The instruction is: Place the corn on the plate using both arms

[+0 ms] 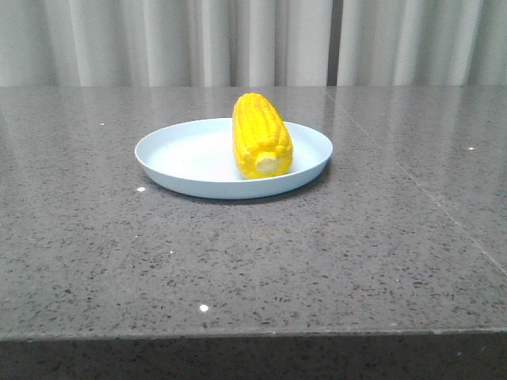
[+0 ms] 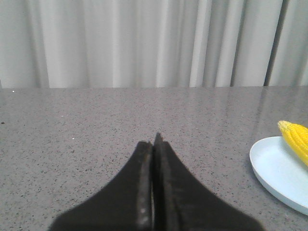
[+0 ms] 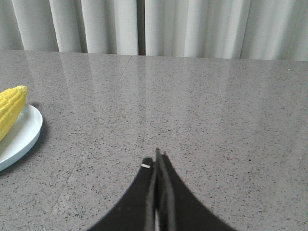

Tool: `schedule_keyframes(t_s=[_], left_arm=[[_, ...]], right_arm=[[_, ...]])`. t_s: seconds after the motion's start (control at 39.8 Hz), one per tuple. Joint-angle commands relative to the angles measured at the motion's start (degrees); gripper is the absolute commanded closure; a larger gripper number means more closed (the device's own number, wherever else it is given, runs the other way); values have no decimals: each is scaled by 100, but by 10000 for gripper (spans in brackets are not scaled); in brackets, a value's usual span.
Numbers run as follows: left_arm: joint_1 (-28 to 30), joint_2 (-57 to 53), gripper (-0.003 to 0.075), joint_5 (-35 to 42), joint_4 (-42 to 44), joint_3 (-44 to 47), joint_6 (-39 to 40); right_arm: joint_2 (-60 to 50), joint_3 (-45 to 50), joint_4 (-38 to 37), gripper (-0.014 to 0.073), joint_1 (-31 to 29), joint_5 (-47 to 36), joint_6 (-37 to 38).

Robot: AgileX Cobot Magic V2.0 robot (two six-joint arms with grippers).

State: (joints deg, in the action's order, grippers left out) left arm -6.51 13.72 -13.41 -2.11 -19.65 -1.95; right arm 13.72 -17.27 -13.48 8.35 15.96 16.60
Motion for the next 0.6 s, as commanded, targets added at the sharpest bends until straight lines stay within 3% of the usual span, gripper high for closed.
schedule_keyframes(t_s=[0.0, 0.35, 0.58], left_arm=[[20, 49, 741, 474, -7, -142, 51], [36, -26, 741, 474, 115, -25, 40], [566, -847, 741, 474, 115, 612, 30]], right_arm=[[37, -148, -128, 663, -26, -485, -57], [37, -148, -128, 663, -26, -485, -57], [37, -148, -128, 663, -26, -485, -57]])
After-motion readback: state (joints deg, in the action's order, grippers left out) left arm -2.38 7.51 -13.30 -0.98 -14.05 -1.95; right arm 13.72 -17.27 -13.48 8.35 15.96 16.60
